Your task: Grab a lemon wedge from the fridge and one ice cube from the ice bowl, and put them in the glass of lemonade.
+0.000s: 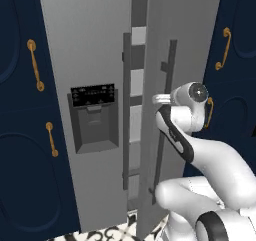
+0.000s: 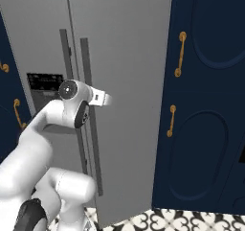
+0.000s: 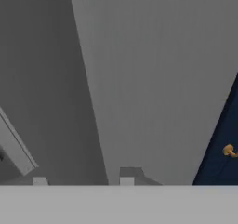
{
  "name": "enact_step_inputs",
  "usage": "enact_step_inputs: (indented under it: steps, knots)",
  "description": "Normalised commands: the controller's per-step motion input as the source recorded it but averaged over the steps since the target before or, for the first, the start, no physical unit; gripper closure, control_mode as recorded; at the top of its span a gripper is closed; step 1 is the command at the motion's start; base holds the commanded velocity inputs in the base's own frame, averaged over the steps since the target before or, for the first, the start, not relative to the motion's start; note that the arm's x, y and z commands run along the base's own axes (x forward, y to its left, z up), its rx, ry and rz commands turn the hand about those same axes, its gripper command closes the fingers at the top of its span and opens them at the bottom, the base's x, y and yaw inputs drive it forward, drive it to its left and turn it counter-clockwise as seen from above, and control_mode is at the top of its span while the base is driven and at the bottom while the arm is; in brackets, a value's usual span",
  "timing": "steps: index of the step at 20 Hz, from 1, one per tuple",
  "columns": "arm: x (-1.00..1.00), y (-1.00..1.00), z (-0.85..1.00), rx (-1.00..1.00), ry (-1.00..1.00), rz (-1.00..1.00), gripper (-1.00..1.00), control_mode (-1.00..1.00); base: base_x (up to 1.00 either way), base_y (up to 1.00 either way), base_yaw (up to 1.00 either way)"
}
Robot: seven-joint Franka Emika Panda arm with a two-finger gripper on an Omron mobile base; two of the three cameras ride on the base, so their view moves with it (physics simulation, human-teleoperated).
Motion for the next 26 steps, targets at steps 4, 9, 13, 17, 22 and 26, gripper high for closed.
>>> enact_step_inputs:
  steps: [4, 9, 13, 17, 22, 26]
  knots:
    - [-0.76, -1.0, 0.22, 0.1, 0.04, -0.09, 1.0, -1.0, 0.0, 0.0, 0.0]
    - [-0.67, -1.0, 0.17, 0.1, 0.07, -0.11, 1.0, -1.0, 0.0, 0.0, 0.0]
    - [-0.48, -0.66, 0.06, 0.03, 0.06, -0.14, -1.0, -1.0, 0.0, 0.0, 0.0]
    - [-0.62, 0.12, 0.71, 0.01, 0.0, 0.01, -1.0, -1.0, 0.0, 0.0, 0.0]
    - [-0.74, 0.69, 1.0, -0.01, 0.0, 0.05, -1.0, -1.0, 0.0, 0.0, 0.0]
    - [-0.12, 0.97, 0.97, -0.12, 0.0, 0.0, -1.0, -1.0, 0.0, 0.0, 0.0]
